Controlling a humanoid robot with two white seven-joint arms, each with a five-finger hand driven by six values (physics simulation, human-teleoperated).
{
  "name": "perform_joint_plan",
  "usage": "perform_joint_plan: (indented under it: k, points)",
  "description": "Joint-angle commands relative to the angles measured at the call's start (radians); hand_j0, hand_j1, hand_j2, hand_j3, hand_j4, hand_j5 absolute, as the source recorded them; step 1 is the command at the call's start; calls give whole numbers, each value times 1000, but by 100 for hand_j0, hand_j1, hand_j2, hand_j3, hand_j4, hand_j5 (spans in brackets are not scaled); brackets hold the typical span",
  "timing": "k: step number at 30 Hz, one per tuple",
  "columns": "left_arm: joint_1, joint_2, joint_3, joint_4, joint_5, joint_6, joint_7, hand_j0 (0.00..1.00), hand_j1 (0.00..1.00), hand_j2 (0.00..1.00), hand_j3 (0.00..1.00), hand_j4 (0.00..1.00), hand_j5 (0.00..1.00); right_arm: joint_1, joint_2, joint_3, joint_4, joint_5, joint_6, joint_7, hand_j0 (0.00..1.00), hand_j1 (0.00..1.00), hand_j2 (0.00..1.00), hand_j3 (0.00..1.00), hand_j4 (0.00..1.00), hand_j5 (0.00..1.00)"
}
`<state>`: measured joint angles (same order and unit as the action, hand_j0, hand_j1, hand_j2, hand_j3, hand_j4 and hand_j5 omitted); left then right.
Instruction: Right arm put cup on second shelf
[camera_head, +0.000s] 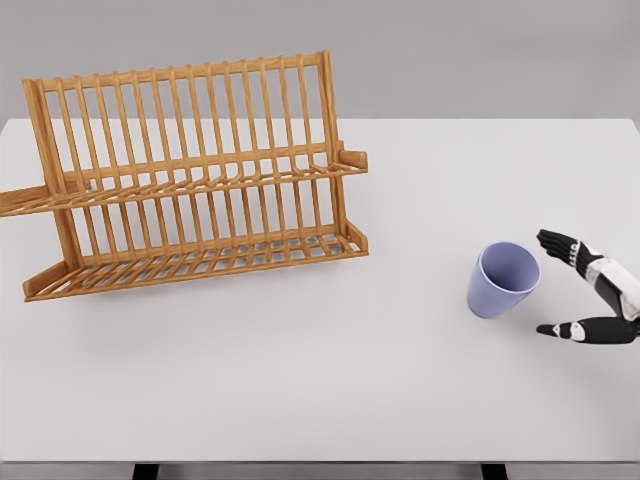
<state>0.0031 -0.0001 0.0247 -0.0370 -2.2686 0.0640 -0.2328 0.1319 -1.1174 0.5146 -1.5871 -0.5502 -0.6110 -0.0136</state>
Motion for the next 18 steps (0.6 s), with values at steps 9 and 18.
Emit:
perform_joint_plan:
  k: [9, 18]
  points:
    - [0, 0, 0, 0, 0, 0, 0, 100, 100, 100, 100, 100, 100, -26, 30, 10, -1, -5, 0, 0, 100, 100, 100, 100, 100, 100]
    - [0, 0, 0, 0, 0, 0, 0, 100, 100, 100, 100, 100, 100, -106, 57, 88, 4, -5, 0, 0, 100, 100, 100, 100, 100, 100]
